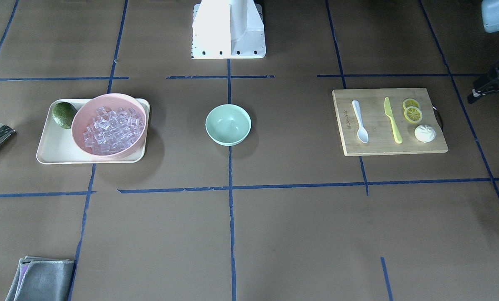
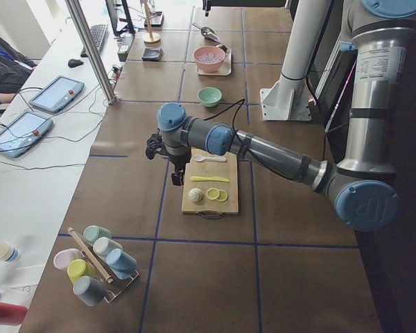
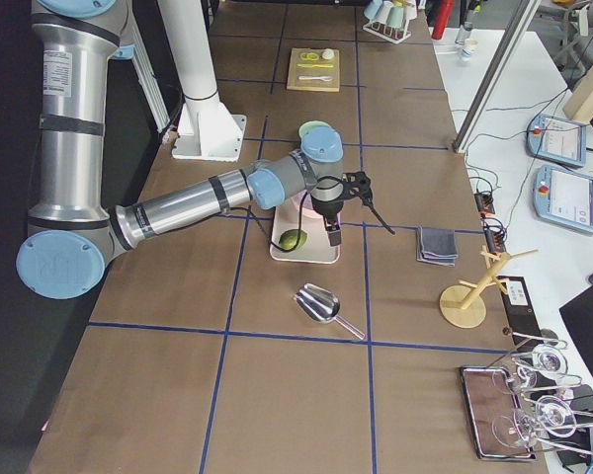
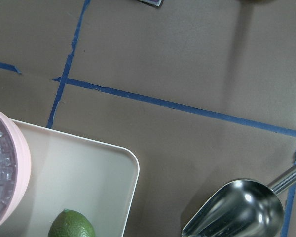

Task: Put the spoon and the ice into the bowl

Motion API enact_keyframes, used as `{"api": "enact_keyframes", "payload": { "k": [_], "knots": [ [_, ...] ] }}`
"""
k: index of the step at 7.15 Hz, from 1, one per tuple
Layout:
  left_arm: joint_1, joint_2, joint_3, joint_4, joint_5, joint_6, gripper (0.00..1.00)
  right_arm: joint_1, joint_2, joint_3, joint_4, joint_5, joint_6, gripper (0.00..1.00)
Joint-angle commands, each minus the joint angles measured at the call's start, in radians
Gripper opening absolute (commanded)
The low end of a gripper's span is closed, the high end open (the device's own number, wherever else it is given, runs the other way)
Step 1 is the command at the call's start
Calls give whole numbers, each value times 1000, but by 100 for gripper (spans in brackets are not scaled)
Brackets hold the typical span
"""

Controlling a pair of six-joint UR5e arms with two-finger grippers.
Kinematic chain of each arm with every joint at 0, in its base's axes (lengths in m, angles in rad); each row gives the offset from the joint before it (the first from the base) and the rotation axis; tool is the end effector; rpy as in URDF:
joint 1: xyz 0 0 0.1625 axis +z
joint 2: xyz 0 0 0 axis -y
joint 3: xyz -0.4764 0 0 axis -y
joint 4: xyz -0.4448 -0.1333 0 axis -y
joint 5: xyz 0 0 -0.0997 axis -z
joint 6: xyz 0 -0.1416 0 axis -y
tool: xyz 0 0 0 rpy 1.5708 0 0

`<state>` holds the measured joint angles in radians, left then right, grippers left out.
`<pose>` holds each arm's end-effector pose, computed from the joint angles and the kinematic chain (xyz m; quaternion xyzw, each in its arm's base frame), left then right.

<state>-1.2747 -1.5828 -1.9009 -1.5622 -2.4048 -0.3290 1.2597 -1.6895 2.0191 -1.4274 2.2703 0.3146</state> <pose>0.1333 -0.5345 0.5469 0.0216 0.4267 0.0524 0.9026 -0.1137 -0.4913 0.5426 0.1069 -0.3847 -0.0787 0.9134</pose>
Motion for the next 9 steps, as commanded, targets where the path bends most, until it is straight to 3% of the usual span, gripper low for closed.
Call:
{"api": "enact_keyframes", "payload": {
  "k": [1, 3, 6, 9],
  "knots": [
    [169, 39, -3, -253, 79, -352, 100, 10, -7, -10, 2, 2, -17, 100],
    [350, 41, -4, -418, 210, -632, 100, 10, -7, -11, 4, -5, -17, 100],
    [585, 27, -1, -441, 424, -781, 100, 10, -4, -13, 4, -2, -17, 100],
    [638, 3, 23, -440, 435, -775, 100, 10, -6, -13, 4, -2, -15, 100]
  ]
}}
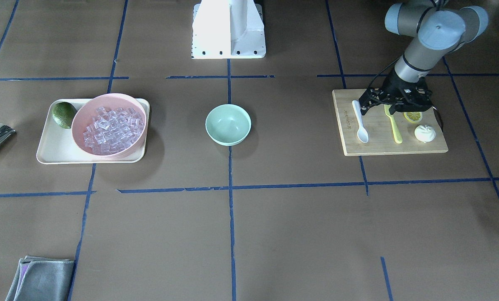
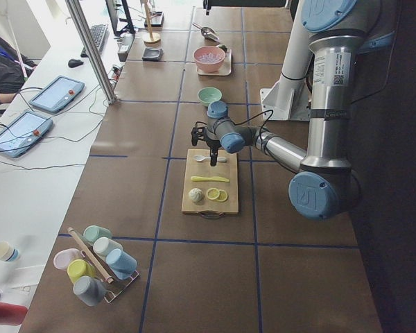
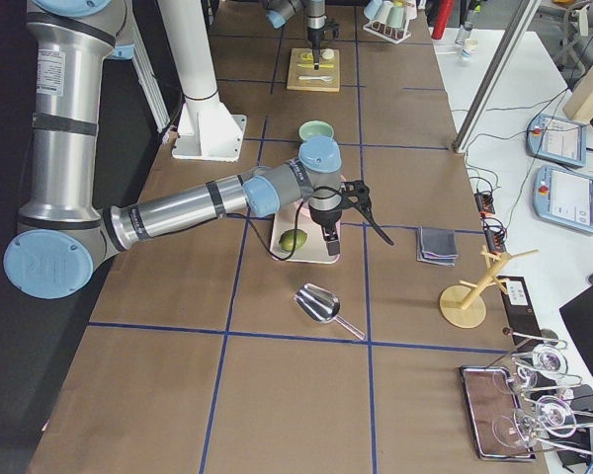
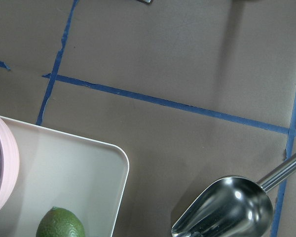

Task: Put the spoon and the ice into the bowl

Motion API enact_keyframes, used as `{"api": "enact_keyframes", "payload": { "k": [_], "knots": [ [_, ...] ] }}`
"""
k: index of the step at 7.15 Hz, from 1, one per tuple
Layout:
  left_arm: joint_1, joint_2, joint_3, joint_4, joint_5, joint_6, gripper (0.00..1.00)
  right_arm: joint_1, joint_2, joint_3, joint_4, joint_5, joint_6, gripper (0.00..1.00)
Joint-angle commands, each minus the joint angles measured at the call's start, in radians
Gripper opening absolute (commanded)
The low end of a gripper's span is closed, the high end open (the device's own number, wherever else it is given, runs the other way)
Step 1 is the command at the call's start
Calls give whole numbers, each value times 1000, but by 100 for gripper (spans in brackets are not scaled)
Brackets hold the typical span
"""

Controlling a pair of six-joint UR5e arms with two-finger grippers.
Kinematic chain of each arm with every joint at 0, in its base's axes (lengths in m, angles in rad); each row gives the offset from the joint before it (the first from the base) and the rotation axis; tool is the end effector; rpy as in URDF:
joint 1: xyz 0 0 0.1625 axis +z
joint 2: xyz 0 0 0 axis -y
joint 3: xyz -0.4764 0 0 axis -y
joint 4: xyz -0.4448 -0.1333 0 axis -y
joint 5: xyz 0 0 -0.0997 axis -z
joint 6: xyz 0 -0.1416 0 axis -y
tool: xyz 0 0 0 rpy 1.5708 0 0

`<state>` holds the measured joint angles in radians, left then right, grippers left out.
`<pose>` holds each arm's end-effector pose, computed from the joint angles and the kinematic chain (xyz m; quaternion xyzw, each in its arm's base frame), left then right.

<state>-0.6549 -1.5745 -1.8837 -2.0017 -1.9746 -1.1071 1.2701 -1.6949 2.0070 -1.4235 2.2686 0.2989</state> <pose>0.4175 -0.4186 0.5281 0.0316 0.4022 -0.0142 0.9149 -0.1082 -0.4918 0.5517 0.1061 -0.3812 -0.0787 0.9150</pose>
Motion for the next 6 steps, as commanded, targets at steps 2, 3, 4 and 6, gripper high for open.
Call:
{"api": "enact_keyframes", "payload": {
  "k": [2, 3, 4, 6],
  "knots": [
    [20, -35, 43, 1, 3, 7, 77, 0, 0, -1, 0, -1, 2, 100],
    [20, -36, 43, 3, 3, 7, 63, 0, 0, -1, 0, -1, 2, 100],
    [20, -33, 43, 4, 2, 9, 50, 0, 0, -1, 0, 0, 3, 100],
    [18, -26, 40, 4, 3, 7, 9, 0, 0, 1, 0, 0, 5, 100]
  ]
}}
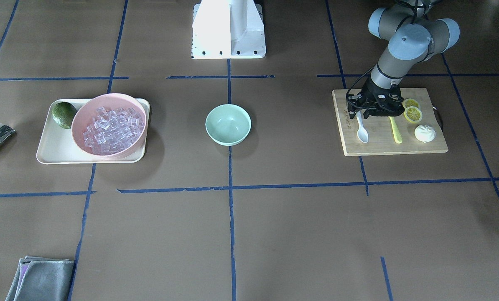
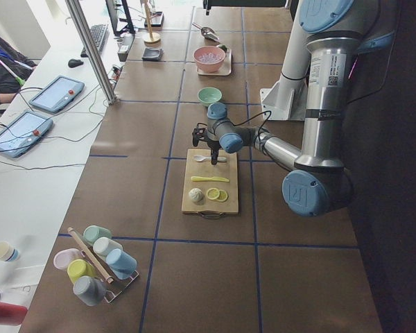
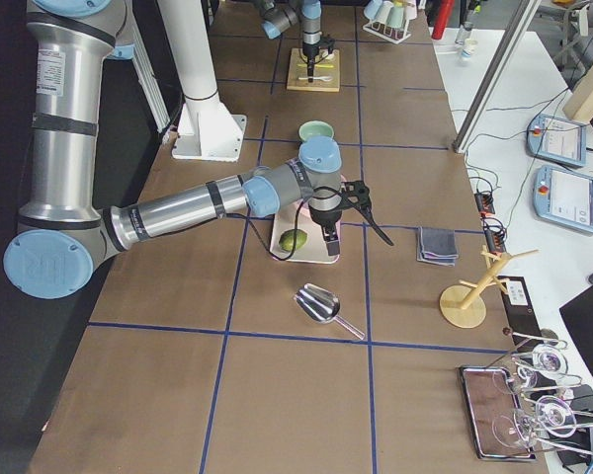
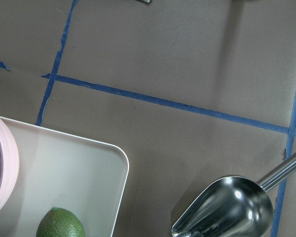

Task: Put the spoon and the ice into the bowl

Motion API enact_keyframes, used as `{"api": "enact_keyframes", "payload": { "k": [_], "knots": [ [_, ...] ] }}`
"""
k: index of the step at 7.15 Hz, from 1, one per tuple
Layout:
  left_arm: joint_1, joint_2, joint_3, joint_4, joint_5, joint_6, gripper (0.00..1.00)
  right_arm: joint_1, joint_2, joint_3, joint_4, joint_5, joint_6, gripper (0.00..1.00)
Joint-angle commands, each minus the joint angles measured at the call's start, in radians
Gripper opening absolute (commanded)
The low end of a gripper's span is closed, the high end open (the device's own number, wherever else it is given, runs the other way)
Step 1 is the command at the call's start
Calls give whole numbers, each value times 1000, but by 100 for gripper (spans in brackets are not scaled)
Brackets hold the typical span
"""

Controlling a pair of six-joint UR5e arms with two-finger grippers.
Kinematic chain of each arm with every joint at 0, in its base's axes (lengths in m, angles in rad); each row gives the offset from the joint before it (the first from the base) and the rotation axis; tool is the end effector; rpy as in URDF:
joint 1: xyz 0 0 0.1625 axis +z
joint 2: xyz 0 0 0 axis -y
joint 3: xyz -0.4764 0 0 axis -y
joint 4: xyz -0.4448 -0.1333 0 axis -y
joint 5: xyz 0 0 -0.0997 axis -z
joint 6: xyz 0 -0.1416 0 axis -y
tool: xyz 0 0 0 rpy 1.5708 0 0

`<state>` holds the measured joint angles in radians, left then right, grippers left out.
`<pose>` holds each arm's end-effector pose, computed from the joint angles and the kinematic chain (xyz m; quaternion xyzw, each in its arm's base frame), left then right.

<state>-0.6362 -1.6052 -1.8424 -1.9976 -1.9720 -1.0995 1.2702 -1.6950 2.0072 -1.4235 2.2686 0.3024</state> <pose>0.4377 -0.4203 0.5348 0.0264 0.3964 -0.0042 0.9177 -0.1081 -0.4918 0.5516 0.1055 -0.3814 -0.0770 0.9151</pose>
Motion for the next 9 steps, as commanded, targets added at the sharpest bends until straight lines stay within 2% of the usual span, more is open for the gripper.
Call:
{"api": "enact_keyframes", "payload": {
  "k": [1, 5, 6, 8, 9],
  "knots": [
    [-2, 10, -12, 0, 1, 0, 2, 0, 0, 2, 2, 0, 1, 100],
    [-14, -30, -63, 26, -1, -12, 0, 0, -8, 2, 2, 2, 6, 100],
    [-17, -106, -77, 107, 2, -14, 0, 0, -9, 2, 3, 2, 6, 100],
    [-5, -360, -75, 321, 31, -13, 0, 0, -9, 1, 3, 2, 7, 100],
    [12, -468, -58, 366, 41, -2, 0, 0, -8, 1, 3, 0, 7, 100]
  ]
}}
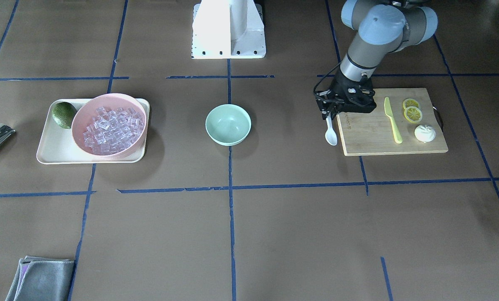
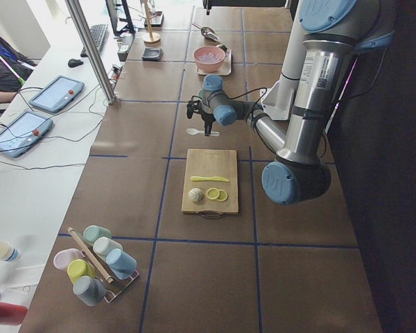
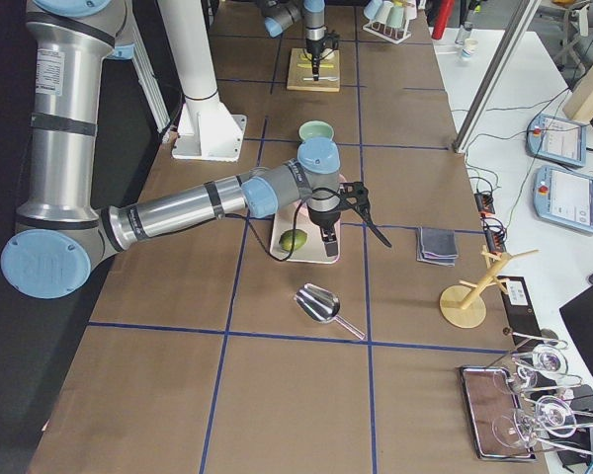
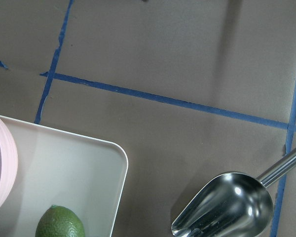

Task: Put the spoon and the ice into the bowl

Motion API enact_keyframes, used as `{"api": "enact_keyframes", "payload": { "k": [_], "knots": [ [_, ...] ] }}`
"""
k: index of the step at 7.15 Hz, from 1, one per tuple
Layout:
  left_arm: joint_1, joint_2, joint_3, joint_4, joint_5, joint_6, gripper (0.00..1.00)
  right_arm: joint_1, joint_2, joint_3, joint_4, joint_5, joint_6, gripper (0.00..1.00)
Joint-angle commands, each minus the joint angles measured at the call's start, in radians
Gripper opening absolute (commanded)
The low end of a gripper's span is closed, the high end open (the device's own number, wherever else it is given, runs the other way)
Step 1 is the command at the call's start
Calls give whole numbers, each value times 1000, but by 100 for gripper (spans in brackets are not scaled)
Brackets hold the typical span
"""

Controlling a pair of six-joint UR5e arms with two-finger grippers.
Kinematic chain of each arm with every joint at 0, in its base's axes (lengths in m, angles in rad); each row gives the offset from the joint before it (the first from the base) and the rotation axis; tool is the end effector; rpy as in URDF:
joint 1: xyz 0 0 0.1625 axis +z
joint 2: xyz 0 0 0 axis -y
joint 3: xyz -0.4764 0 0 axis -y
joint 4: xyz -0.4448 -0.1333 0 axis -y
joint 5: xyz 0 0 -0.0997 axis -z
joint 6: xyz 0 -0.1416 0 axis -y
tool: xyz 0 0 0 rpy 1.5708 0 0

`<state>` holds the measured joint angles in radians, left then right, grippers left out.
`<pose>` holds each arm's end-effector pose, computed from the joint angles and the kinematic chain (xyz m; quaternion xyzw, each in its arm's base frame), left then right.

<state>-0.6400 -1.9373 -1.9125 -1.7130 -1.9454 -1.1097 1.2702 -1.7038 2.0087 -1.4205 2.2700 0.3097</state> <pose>0.4914 -0.4675 0.3299 0.0675 0.4341 -0.0034 0.8983 -0.1073 -0.4884 0.5547 0.1019 -0.3820 -0.0731 0.9156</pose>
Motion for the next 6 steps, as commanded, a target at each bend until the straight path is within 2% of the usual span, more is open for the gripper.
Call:
{"api": "enact_keyframes", "payload": {
  "k": [1, 2, 4, 6],
  "knots": [
    [72, -190, 18, 78, 14, 11, 0, 0, 1, -2, 0, -1, 0, 100],
    [97, -257, 62, 72, 25, 17, 0, 0, 1, -2, 0, -1, 0, 100],
    [182, -288, 111, 73, 135, 219, 0, 0, 0, -2, 0, 0, 0, 100],
    [183, -327, 180, 82, 134, 351, 0, 0, -2, -2, 0, 0, 2, 100]
  ]
}}
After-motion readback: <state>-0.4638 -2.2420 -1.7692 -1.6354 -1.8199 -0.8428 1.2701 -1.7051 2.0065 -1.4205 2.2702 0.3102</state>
